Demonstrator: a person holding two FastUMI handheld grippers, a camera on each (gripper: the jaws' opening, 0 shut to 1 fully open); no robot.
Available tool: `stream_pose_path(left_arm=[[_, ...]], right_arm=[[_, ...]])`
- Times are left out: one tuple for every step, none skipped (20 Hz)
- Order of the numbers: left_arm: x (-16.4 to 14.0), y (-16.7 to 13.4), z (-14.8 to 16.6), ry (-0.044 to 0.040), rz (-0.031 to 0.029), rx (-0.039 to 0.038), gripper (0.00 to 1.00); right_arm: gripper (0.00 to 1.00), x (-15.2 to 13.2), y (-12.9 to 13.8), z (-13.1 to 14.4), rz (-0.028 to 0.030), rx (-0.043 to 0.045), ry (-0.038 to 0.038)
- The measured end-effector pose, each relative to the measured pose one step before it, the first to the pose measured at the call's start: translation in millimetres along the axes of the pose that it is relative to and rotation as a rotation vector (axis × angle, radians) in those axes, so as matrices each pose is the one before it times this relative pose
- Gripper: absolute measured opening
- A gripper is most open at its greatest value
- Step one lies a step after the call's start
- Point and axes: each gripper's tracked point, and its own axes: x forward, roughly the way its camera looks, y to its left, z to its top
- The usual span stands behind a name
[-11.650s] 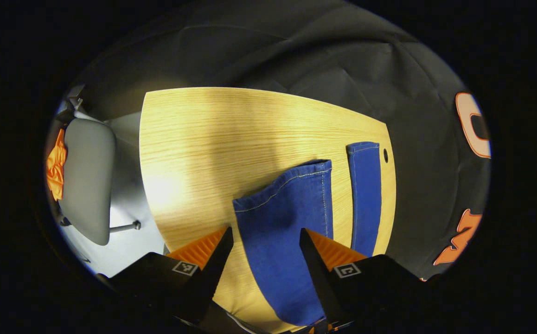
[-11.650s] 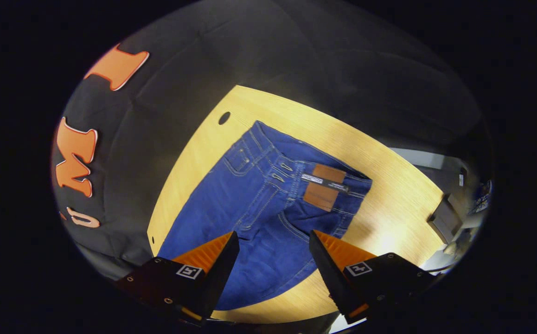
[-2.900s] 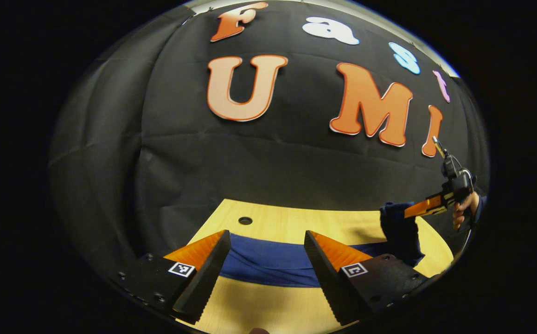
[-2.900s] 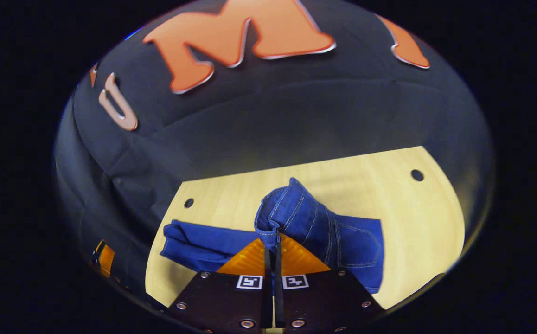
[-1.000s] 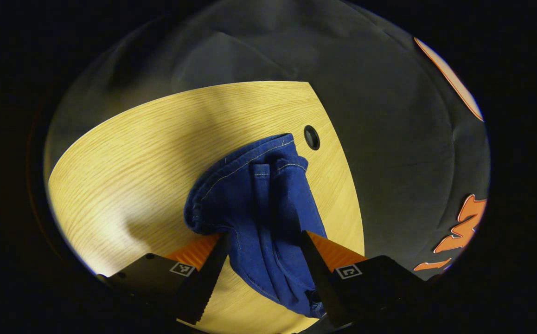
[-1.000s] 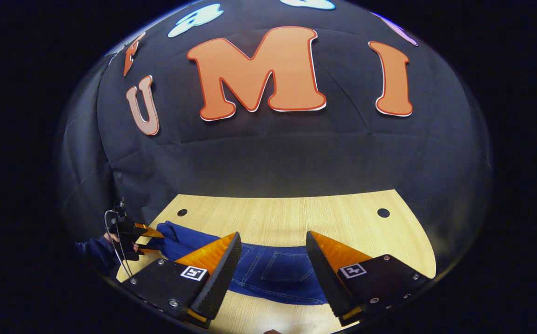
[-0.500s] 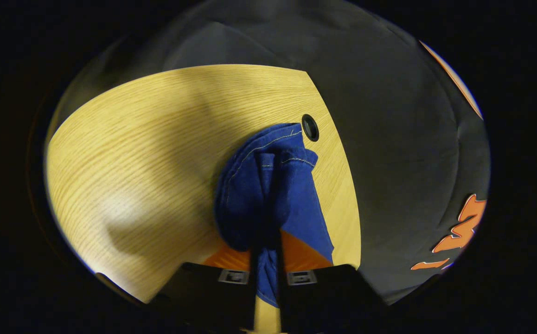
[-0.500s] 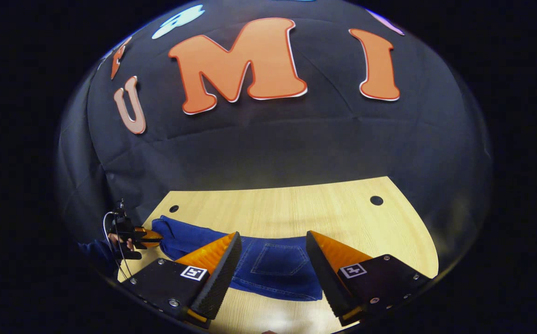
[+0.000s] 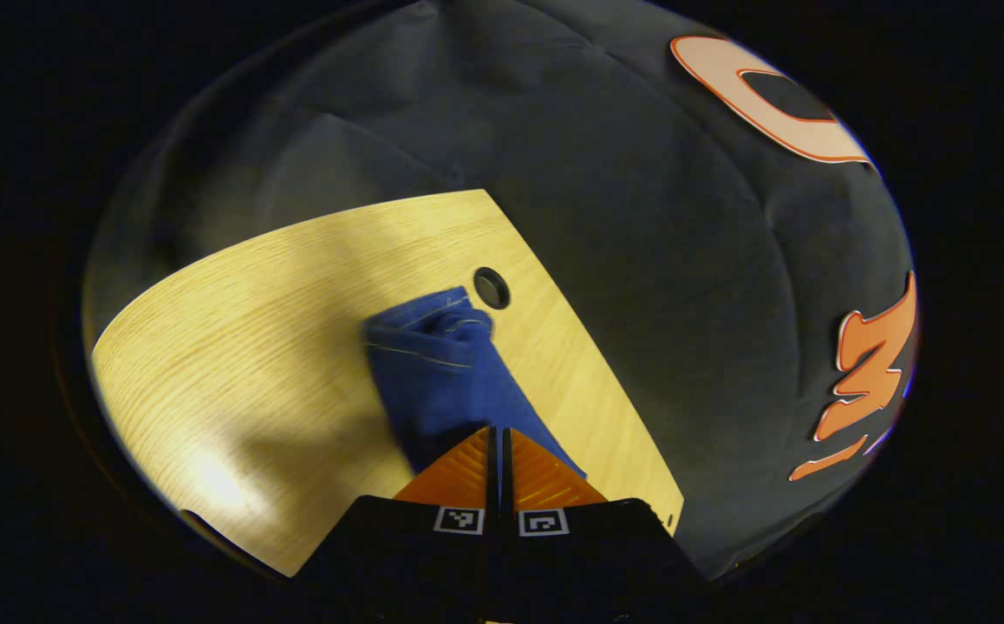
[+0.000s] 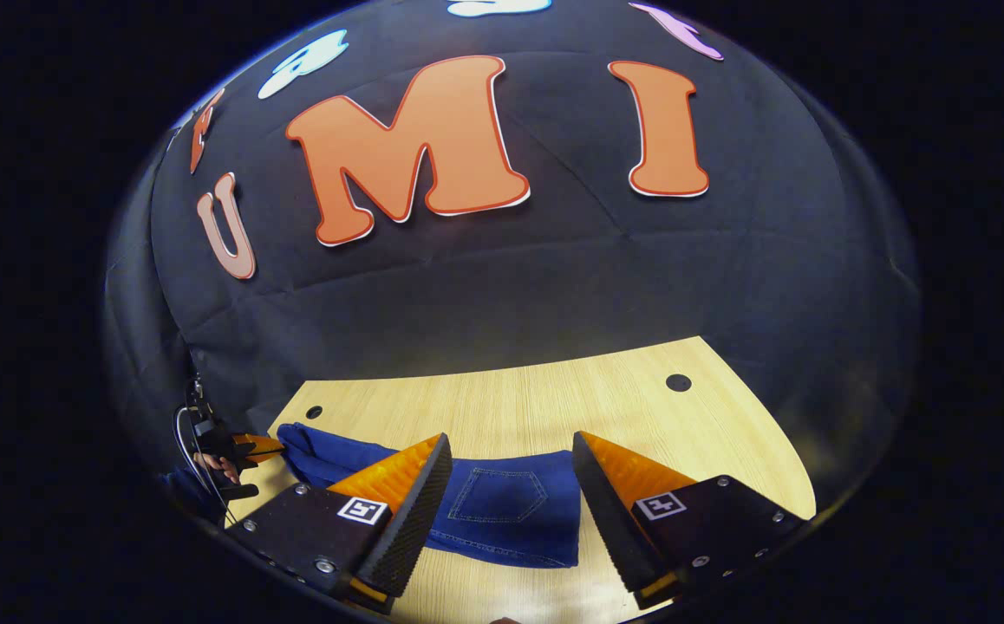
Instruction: Grasp the waist and the cuffs of the jeans and fold them to make the two legs overlap; first hold the waist and fold one-third of the jeans toward the cuffs, then hold the cuffs and fold the remaining one-third in the same direction to finish folding.
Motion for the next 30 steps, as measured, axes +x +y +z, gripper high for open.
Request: stream_pose_path(left_arm=[[-2.28, -5.16, -2.3, 0.00464, -0.01322, -0.01227, 0.01], [-2.23, -0.03, -1.48, -0.01413, 0.02179, 0.01307, 0.01], [-0.33, 3.09, -2.46, 0.00292, 0.00636, 0.01942, 0.01], [-0.31, 4.1, -5.79, 0.01705, 0.01445, 0.01075, 0.0], [-1.41, 17.23, -11.09, 0.04608, 0.07288, 0.00069, 0.0], [3.27, 14.22, -4.89, 0.01616, 0.03983, -0.03156, 0.01], [4.43, 11.81, -7.58, 0.02847, 0.03319, -0.04567, 0.01], [12.92, 4.35, -6.37, -0.00508, -0.0146, -0.05045, 0.1], [-20.22, 3.89, 3.7, -0.00088, -0.00125, -0.03615, 0.31], [-5.8, 9.76, 3.12, -0.01822, 0.03434, -0.018, 0.53], [-9.23, 5.43, 4.61, -0.01637, 0.02056, -0.01586, 0.74], [4.3, 13.96, 0.45, -0.00405, 0.04738, -0.01159, 0.96], [-2.86, 8.54, -4.1, 0.01923, 0.01797, -0.02741, 0.95], [-1.92, -2.52, 6.02, -0.01278, -0.01377, -0.02944, 0.95], [4.47, -0.49, 2.04, 0.00523, 0.01341, -0.0129, 0.94], [5.84, -8.1, 2.84, -0.00964, -0.00465, 0.00288, 0.95], [5.87, -5.81, -1.52, 0.01353, 0.01949, 0.02452, 0.95], [6.63, -12.51, -8.36, 0.03906, 0.00337, 0.0253, 0.95], [2.68, -9.32, -1.4, 0.00933, 0.00764, 0.02633, 0.95], [9.16, -4.75, 1.28, 0.00725, 0.02723, 0.02397, 0.95], [6.66, -3.0, 1.25, 0.01046, 0.04722, 0.01403, 0.95], [3.69, -6.13, 1.94, 0.00099, 0.01483, 0.00805, 0.95], [2.73, -5.66, -1.15, 0.01653, -0.00092, 0.00752, 0.95], [0.0, -3.92, -1.9, 0.0128, 0.00598, 0.01418, 0.95], [3.43, 2.87, -1.42, 0.01569, 0.04058, 0.03265, 0.95], [2.12, 4.78, -1.58, 0.01695, 0.06179, 0.04194, 0.95], [1.25, 4.03, -0.58, 0.0091, 0.05118, 0.04296, 0.86], [1.87, 5.16, 1.67, 0.00467, 0.05527, 0.04515, 0.77], [1.24, 1.82, 2.03, 0.00371, 0.0371, 0.05185, 0.72], [1.27, 1.89, 1.43, 0.00504, 0.01837, 0.04674, 0.58]], right_arm=[[0.89, -2.04, -2.24, 0.6, 0.00091, 0.00198, -0.00016], [0.89, -3.55, -5.46, -1.43, -0.0072, 0.00188, 0.0001], [0.89, -3.11, -3.3, -0.29, 0.00105, 0.00347, 0.00026], [0.89, -2.03, -1.92, -2.71, 0.0025, 0.00452, 0.00811], [0.89, -0.79, -1.98, -2.03, 0.00251, 0.0029, 0.0075], [0.89, -2.19, -2.64, -2.81, -0.00298, -0.00107, 0.00825], [0.89, -0.75, -3.47, -0.73, -0.00533, -0.00228, 0.00245], [0.89, -2.6, -2.33, 0.46, -0.002, -0.00241, -0.00421], [0.89, 0.04, -1.07, 2.01, -0.00294, -0.00075, -0.00666], [0.89, -0.66, -2.52, -0.3, -0.00247, 0.00026, 0.00219], [0.89, 0.83, -2.05, 1.41, -0.00608, 0.00541, 0.00052], [0.9, 1.42, -0.18, 1.13, -0.00268, 0.00514, -0.00384], [0.89, 1.02, -1.6, 2.6, -0.00548, 0.00405, -0.00634], [0.89, 1.5, 1.64, -0.32, 0.00615, 0.00301, -0.00136], [0.9, 0.71, 0.93, -0.68, 0.00309, 0.00013, 0.00373], [0.89, 2.3, 1.47, -1.79, 0.00907, 0.0023, 0.01151], [0.89, 1.94, 3.22, -1.95, 0.00436, 0.00385, 0.01002], [0.9, 3.5, 2.82, 0.39, 0.00525, 0.00268, -0.00042], [0.9, 1.51, 3.2, 0.13, 0.00697, 0.00194, 0.00142], [0.9, 0.44, 0.89, -1.16, 0.00183, -0.00035, 0.00287], [0.89, 0.26, 2.29, -1.47, 0.00727, -0.0038, 0.00586], [0.89, -0.18, -1.72, -1.33, -0.00344, -0.00644, 0.00099], [0.89, -0.04, -1.51, -1.19, -0.00127, -0.01012, 0.00347], [0.89, 0.06, -4.66, -3.29, -0.01158, -0.01129, 0.00656], [0.89, 0.64, -4.02, -3.17, -0.0081, -0.01271, 0.00903], [0.89, 1.23, -2.59, -3.59, -0.00799, -0.01147, 0.0106], [0.89, 0.78, -2.7, -1.89, -0.00567, -0.00398, 0.00436], [0.9, 1.22, -1.04, -2.27, -0.0005, 0.0042, 0.0063], [0.9, 1.88, -0.8, -1.2, -0.00213, 0.01169, 0.00477], [0.9, 0.11, 0.88, -3.15, 0.00631, 0.01061, 0.00497]])
